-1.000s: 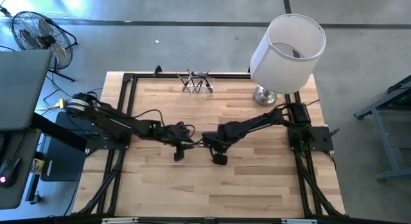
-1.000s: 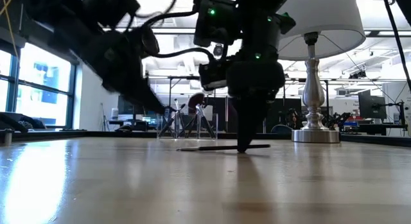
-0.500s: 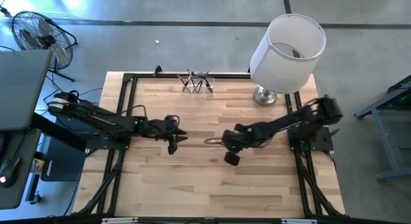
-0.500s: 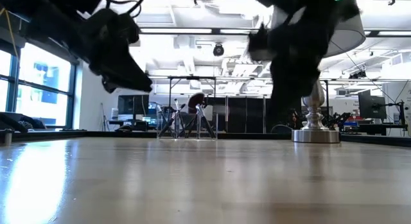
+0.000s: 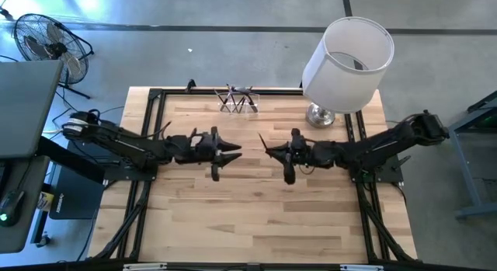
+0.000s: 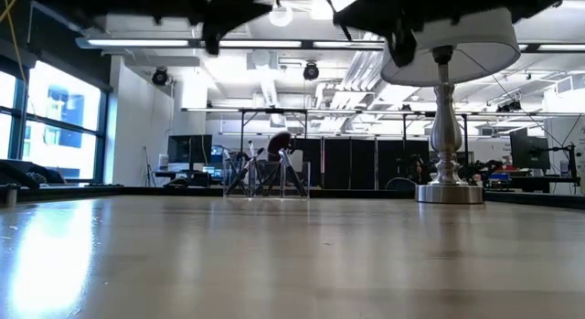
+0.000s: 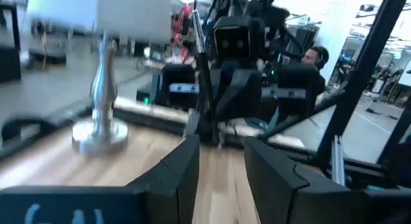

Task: Put items in baskets/containers
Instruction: Put the liner brush into the transparent organizer

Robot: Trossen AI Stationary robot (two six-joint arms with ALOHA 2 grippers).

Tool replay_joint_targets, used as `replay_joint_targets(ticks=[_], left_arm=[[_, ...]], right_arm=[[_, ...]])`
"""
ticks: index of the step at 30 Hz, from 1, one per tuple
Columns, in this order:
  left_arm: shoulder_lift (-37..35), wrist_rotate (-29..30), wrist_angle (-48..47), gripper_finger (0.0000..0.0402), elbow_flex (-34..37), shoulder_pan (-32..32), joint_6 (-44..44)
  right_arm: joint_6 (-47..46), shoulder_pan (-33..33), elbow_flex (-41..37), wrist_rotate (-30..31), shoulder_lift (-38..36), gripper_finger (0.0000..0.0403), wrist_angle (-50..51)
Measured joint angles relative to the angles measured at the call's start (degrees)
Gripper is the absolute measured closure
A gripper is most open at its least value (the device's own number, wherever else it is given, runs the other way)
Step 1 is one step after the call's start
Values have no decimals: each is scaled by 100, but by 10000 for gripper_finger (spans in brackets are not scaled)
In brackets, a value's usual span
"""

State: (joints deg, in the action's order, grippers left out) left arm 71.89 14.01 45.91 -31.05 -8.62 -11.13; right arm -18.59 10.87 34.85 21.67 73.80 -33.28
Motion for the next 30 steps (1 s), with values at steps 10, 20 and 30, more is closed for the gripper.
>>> replay_joint_targets(ticks=[10,20,30], left_arm=[[434,195,-394,279,-1064,4,878],[436,181,-404,279,-1442,232,941],[838,-403,-489,279,-1884,309,921]], right_arm=[[1270,-168,411,-460,44,397,-133],[1697,-241,411,-554,44,397,-502],[1723,-391,416,-531,44,397,-775]])
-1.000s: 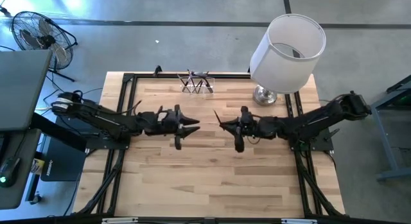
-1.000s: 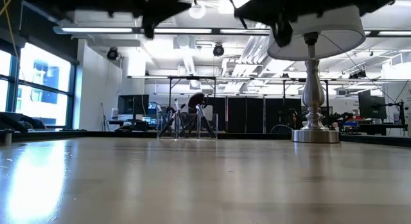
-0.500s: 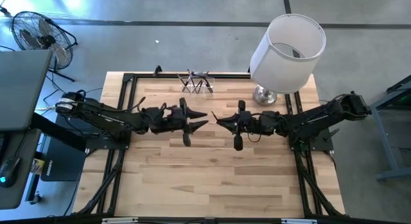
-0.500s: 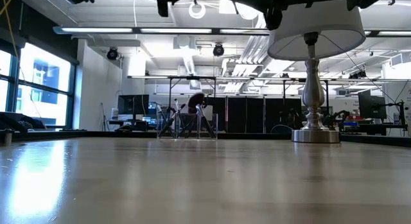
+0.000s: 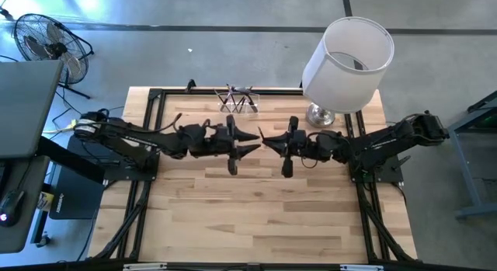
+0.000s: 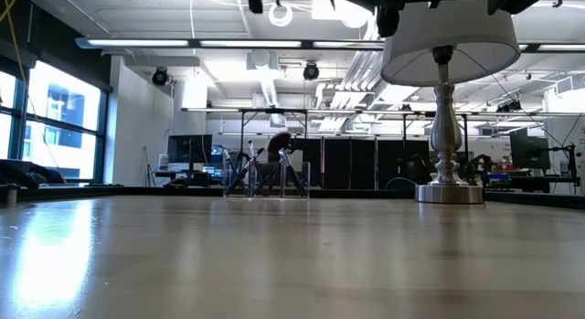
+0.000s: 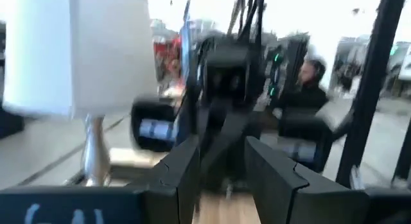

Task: Put items in baskets/containers
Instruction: Put the liner brush into the transparent organizer

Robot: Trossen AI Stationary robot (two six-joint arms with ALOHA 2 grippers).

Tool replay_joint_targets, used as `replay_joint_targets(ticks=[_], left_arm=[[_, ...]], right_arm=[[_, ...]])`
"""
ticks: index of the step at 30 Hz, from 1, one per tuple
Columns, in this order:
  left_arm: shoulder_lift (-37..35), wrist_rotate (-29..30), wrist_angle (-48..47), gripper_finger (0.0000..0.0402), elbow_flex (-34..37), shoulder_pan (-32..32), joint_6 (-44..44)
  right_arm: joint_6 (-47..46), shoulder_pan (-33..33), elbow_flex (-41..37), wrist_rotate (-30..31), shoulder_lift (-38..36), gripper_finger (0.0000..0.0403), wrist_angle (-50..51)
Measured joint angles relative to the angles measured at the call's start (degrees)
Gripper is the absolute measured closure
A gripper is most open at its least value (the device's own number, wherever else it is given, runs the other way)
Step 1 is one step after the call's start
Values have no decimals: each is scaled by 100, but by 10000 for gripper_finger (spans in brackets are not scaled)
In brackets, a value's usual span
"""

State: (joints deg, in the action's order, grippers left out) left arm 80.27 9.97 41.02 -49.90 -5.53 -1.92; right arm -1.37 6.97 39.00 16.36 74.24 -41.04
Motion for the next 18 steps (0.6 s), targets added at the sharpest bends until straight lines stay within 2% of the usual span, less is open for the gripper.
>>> replay_joint_targets(ticks=[4,18], left_arm=[[262,-19,7,279,-189,65,-17],[245,29,83,279,-255,176,-112]], right_arm=[[17,0,0,4,0,397,7],[22,-5,2,3,0,396,2]])
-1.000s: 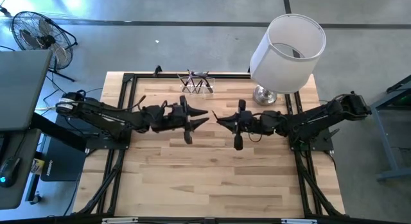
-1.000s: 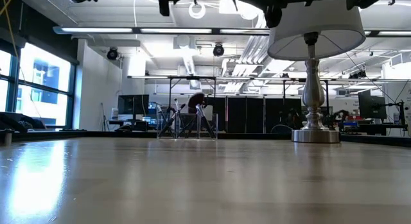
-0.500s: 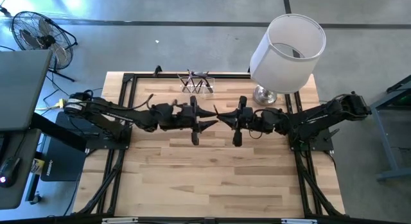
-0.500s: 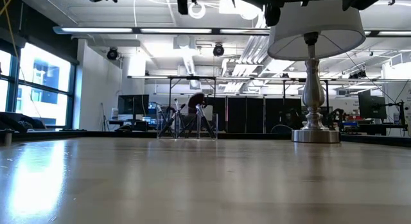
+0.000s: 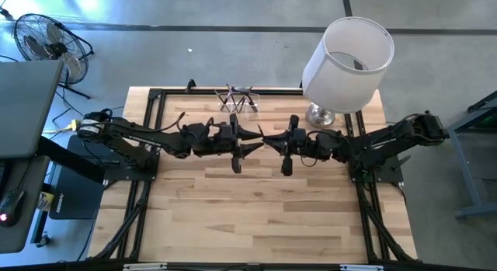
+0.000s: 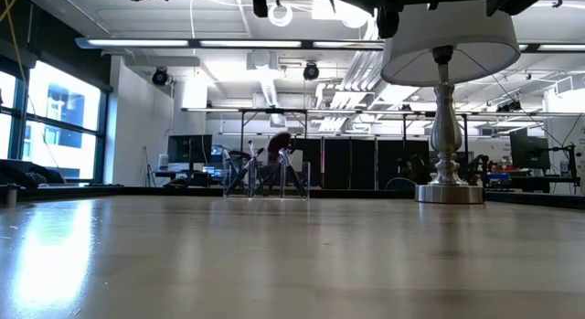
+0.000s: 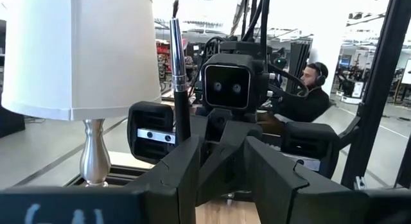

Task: Put items in baskets/containers
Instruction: Put the liner brush into the transparent organizer

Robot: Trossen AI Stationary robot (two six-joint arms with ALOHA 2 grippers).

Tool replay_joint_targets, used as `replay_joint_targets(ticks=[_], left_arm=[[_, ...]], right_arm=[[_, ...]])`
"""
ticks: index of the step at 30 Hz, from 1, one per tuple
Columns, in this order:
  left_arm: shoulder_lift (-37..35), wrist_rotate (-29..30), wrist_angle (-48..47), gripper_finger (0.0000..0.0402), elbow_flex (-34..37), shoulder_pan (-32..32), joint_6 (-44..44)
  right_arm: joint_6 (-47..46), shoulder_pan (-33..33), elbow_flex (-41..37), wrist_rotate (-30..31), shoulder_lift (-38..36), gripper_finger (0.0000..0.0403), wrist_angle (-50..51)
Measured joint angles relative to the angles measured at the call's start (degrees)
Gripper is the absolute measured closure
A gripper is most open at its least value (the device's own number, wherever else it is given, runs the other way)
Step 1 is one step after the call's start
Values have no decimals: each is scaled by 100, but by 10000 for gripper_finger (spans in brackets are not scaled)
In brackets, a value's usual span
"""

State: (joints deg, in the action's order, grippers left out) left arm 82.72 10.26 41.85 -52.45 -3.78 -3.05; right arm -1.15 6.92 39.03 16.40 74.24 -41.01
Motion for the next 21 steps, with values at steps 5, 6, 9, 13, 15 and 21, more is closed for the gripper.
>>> replay_joint_targets(ticks=[5,6,9,13,15,21], left_arm=[[0,-95,3,279,4,1,-21],[0,-110,-16,279,4,-2,-20],[-70,-154,-351,279,4,-2,-56],[-104,-153,-753,279,7,-1,-329],[-103,-153,-782,279,9,1,-343],[-103,83,-848,279,9,3,-326]], right_arm=[[12,2,0,-19,0,396,0],[15,4,0,-26,0,396,1],[15,4,0,-32,0,396,17],[17,7,-1,-42,0,396,15],[17,9,-7,-37,0,396,17],[-11,14,-1,-80,0,396,-10]])
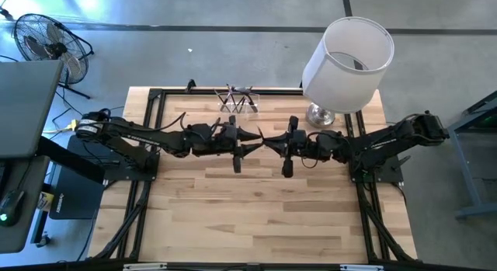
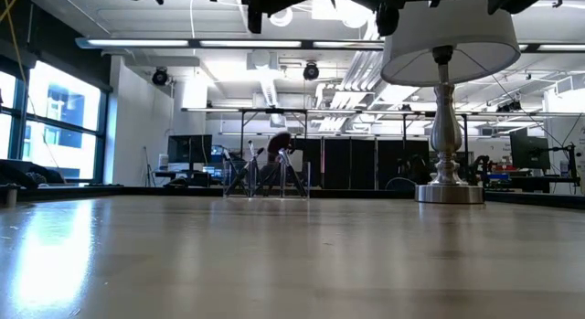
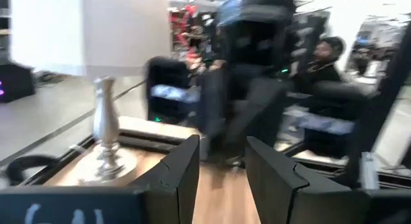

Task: Put items in baskets/containers
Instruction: Put the liner brush into the transparent organizer

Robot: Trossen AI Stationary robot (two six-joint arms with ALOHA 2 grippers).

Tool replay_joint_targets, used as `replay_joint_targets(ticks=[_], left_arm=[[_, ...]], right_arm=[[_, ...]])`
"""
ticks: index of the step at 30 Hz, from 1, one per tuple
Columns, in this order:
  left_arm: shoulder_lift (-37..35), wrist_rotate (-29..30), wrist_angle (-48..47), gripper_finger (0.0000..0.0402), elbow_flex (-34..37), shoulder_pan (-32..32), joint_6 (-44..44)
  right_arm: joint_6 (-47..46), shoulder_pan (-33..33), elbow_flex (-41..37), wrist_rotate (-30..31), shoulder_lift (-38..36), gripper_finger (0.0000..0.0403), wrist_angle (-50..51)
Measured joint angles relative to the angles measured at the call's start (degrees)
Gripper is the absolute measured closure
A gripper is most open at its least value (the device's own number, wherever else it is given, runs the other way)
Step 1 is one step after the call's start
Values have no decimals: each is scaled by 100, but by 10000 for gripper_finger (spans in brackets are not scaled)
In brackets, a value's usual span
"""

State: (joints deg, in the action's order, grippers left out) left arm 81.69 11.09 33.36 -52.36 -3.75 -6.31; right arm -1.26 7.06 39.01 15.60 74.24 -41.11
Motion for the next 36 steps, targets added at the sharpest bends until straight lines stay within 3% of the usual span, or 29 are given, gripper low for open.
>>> replay_joint_targets(ticks=[9,36], left_arm=[[4,144,-20,279,2,2,2],[4,-33,1073,280,2,2,-11]], right_arm=[[-16,14,3,5,0,396,-5],[-177,10,3,-182,0,396,223]])
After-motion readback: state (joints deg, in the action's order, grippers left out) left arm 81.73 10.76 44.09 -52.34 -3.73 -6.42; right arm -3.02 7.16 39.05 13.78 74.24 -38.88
